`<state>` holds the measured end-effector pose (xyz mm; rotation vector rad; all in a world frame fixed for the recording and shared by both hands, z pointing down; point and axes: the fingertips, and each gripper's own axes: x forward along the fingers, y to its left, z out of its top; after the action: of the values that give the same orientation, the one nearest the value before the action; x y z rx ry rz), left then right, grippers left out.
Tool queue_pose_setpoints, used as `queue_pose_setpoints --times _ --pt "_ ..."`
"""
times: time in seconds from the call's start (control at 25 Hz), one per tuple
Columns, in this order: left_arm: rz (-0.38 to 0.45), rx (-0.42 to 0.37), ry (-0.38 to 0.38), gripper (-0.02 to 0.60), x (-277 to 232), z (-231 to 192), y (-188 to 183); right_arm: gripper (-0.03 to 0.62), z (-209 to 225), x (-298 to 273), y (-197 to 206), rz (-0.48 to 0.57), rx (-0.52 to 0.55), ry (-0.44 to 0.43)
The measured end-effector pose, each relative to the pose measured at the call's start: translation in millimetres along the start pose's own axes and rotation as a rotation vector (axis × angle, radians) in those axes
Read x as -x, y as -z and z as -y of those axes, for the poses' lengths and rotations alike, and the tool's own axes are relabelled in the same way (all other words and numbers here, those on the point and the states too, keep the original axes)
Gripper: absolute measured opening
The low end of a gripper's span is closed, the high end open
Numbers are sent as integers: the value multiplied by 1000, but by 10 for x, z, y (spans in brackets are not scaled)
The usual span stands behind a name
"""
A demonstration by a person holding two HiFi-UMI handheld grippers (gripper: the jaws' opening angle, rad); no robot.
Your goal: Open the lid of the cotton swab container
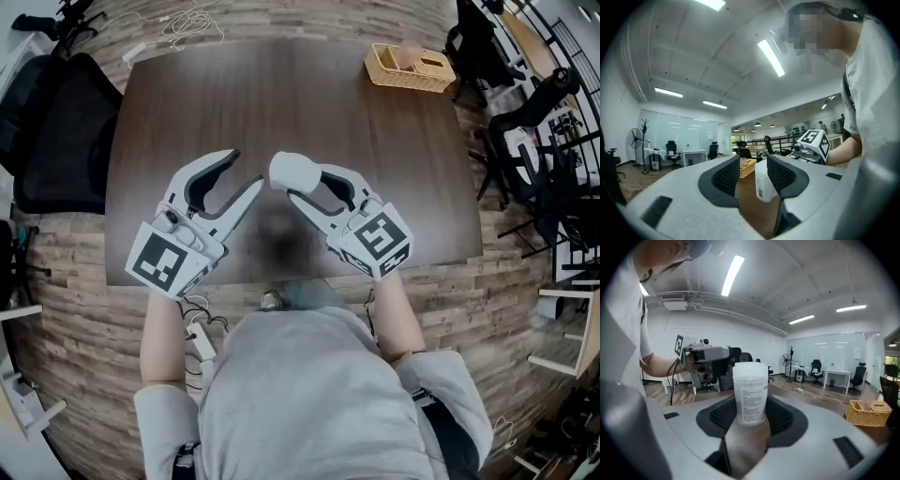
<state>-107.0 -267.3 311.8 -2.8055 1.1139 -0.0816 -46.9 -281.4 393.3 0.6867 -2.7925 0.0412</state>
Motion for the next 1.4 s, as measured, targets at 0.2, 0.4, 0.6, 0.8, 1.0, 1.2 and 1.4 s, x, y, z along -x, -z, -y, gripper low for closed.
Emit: queue_pose_setpoints --times 0.2,0.4,0.6,0.8,1.0,1.2,1.4 --pt "-8 6 153 204 29 306 -9 192 -276 98 -90 11 38 -51" --pt "-23 11 253 219 35 555 -39 192 -465 189 -139 12 86 -90" --pt "-39 -24 330 219 109 758 -63 192 -668 257 -173 15 119 -121" --pt "-29 -94 344 219 122 804 -93 190 -693 276 -175 14 100 -122" --pt "-28 -209 354 215 121 829 -127 189 -685 242 -168 -6 86 -102" --pt "-8 -289 354 212 135 849 -148 186 -679 223 -176 -22 70 -92" --pt "11 -286 367 210 140 861 -153 186 -685 224 -175 -46 95 -89"
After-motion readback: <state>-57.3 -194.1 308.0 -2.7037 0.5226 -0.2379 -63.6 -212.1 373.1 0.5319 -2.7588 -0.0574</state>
